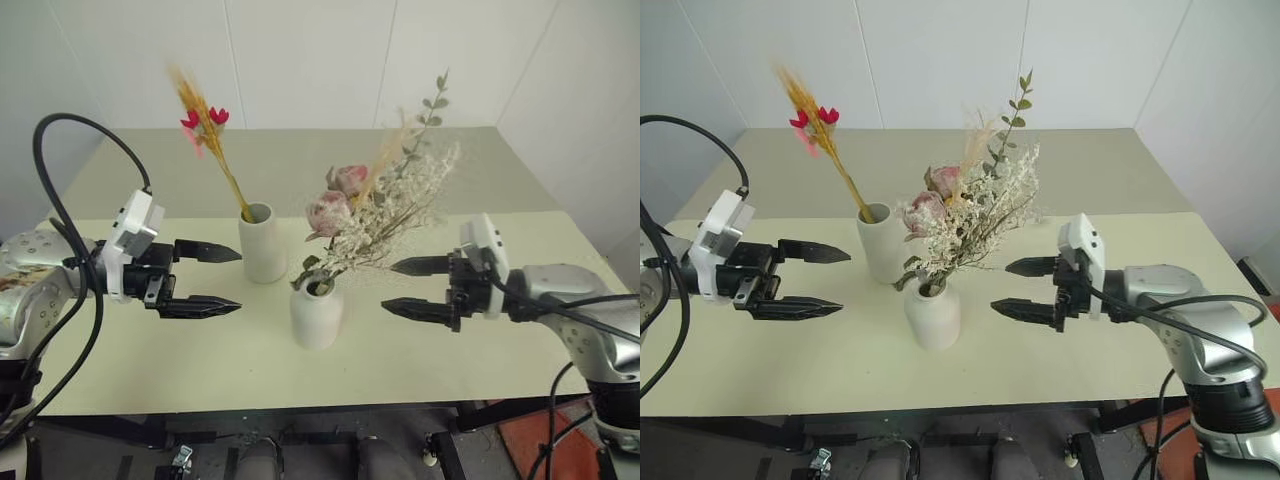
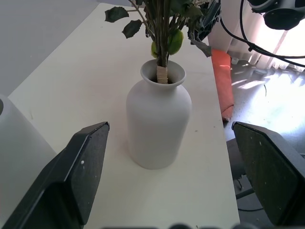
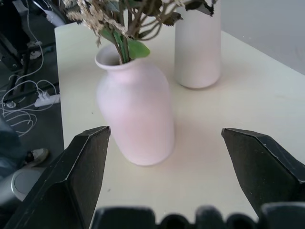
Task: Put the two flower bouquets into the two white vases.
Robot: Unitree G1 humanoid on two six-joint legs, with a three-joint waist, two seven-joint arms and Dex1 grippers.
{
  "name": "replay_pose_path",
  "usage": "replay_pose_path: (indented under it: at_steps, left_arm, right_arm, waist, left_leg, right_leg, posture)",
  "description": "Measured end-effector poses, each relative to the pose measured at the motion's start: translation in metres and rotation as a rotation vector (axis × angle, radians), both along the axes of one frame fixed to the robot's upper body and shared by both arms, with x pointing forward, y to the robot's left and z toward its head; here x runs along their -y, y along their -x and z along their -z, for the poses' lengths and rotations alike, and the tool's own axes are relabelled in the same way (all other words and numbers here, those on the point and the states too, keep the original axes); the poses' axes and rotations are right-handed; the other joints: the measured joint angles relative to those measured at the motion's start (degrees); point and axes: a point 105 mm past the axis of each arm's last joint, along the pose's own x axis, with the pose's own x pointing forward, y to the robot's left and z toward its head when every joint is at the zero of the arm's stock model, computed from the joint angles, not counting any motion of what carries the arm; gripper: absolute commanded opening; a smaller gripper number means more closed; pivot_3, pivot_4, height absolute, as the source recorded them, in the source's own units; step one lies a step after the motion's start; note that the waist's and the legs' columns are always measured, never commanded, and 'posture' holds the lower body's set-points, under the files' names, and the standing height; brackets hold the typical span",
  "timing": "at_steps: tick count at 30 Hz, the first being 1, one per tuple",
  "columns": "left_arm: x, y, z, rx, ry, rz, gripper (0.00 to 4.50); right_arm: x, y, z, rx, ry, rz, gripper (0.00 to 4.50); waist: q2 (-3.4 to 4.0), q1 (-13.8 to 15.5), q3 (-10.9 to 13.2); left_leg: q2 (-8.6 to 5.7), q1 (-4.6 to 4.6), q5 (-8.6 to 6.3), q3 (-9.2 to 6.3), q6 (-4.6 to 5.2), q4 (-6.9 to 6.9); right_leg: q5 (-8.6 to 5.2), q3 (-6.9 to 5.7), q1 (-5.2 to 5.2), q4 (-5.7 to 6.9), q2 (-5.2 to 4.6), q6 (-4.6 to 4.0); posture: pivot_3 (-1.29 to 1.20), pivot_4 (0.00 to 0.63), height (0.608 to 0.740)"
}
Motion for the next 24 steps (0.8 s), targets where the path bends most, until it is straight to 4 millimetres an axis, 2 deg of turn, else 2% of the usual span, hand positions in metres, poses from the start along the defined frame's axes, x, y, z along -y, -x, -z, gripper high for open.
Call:
replay_pose_path:
  at_steps: [9, 24]
  left_arm:
    - [-0.008, 0.001, -0.002, 0.000, -0.014, -0.020, 4.50]
    - [-0.008, -0.002, -0.002, 0.012, -0.003, -0.048, 4.50]
  right_arm:
    - [0.033, 0.004, -0.014, 0.054, 0.040, 0.081, 4.47]
    - [0.055, -0.005, -0.015, 0.067, 0.015, 0.166, 4.47]
  waist:
    - [0.00, 0.1, 0.0]
    - [0.00, 0.2, 0.0]
  left_leg:
    - [0.01, 0.03, 0.00, 0.01, 0.00, 0.00]
    - [0.00, 0.09, 0.00, 0.02, 0.00, 0.01]
  right_leg:
    - [-0.02, 0.00, 0.02, 0.00, 0.00, 0.03]
    - [-0.05, 0.01, 0.07, 0.00, 0.00, 0.07]
  posture:
    - [0.00, 0.150, 0.740]
    - [0.00, 0.150, 0.740]
